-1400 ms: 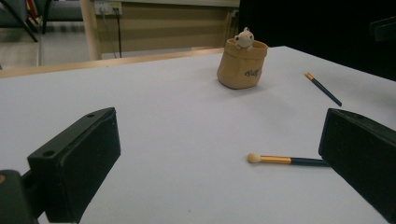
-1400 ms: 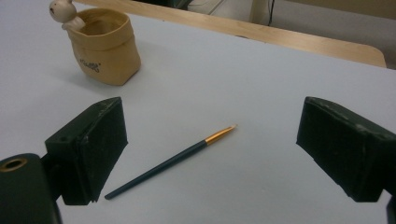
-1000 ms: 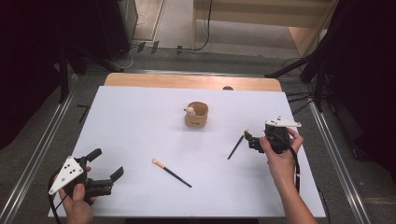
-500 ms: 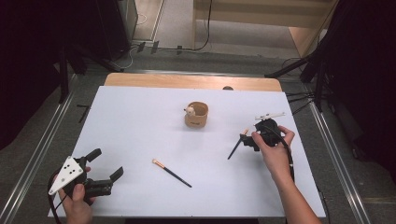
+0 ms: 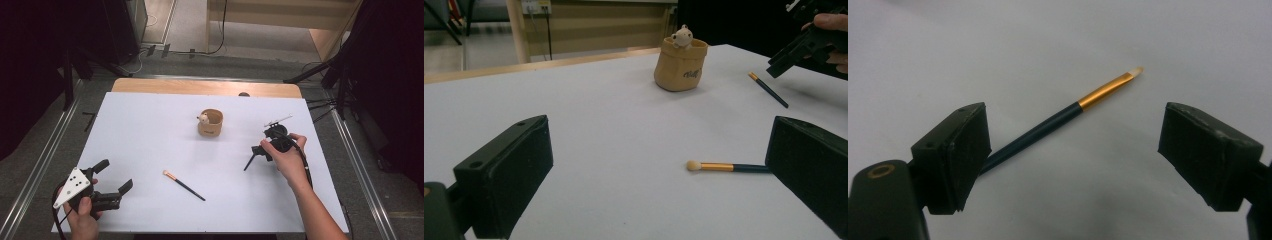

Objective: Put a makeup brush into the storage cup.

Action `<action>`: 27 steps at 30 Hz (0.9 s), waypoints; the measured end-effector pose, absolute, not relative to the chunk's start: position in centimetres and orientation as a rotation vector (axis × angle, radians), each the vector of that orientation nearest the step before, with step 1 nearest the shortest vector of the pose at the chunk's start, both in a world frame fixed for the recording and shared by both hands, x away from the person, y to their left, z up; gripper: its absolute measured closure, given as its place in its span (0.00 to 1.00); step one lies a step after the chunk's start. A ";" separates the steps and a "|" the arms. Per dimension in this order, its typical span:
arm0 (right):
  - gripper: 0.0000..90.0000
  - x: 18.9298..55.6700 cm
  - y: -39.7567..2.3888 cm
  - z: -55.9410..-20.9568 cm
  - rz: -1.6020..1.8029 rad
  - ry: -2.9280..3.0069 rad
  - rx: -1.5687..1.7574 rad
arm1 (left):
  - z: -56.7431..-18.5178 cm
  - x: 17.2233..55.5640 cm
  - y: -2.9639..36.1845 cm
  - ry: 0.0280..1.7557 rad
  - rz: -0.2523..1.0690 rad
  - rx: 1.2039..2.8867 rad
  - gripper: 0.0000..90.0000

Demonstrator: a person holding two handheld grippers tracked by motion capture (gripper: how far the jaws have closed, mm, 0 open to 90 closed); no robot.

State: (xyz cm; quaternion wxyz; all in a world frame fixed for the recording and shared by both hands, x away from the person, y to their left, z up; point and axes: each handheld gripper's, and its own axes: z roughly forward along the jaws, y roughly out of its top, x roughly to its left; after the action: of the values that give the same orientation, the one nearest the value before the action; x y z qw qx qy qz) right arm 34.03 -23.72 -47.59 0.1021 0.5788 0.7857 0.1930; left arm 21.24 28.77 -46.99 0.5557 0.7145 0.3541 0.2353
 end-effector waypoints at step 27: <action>0.46 35.1 -21.9 -48.7 0.455 2.294 1.838 | -47.0 21.3 28.6 0.829 0.544 1.699 0.00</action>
State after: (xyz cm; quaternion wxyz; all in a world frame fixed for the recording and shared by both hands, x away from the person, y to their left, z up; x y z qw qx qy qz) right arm 35.08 -21.93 -48.72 0.0834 0.6157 0.7686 0.1526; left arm 21.29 28.63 -47.02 0.5542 0.7189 0.3508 0.2302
